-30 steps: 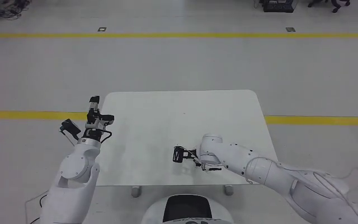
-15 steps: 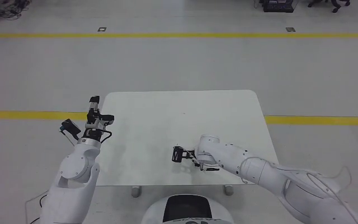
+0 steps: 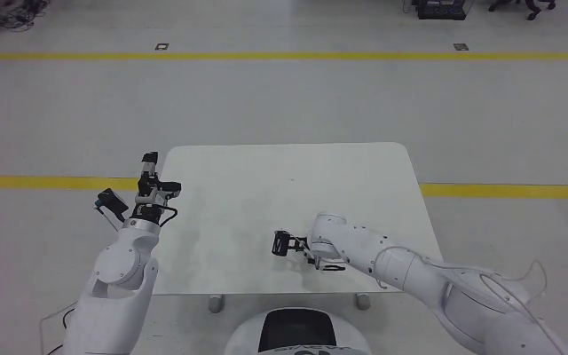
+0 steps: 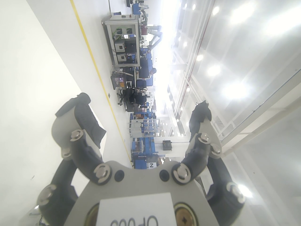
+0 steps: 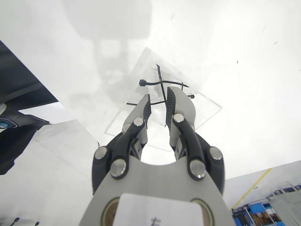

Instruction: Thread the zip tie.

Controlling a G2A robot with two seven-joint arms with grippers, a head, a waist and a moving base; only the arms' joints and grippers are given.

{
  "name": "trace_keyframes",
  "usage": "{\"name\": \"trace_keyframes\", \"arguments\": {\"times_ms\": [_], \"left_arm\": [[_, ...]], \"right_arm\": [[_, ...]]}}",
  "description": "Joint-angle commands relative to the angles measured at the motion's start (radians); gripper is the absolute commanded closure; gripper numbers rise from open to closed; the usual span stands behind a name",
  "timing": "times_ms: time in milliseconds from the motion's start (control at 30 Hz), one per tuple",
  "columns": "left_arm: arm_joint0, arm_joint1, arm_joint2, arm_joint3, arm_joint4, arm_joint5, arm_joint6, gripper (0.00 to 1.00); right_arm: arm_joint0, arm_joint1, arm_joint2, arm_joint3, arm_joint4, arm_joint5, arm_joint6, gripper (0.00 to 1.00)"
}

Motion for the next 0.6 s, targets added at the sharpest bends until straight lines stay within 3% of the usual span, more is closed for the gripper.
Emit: {"name": "trace_keyframes", "arguments": {"times_ms": [0,200,567], "left_arm": [[0.000,0.000,0.000,0.000,0.000,0.000,0.000,0.00],[0.000,0.000,0.000,0.000,0.000,0.000,0.000,0.00],[0.000,0.000,0.000,0.000,0.000,0.000,0.000,0.00]], "right_arm": [[0.002,-0.005,0.000,0.010,0.006,0.000,0.000,0.86],[0.005,-0.019,0.000,0.036,0.012,0.000,-0.002,0.90],[0.010,-0.034,0.000,0.055,0.005,0.000,-0.011,0.81]]}}
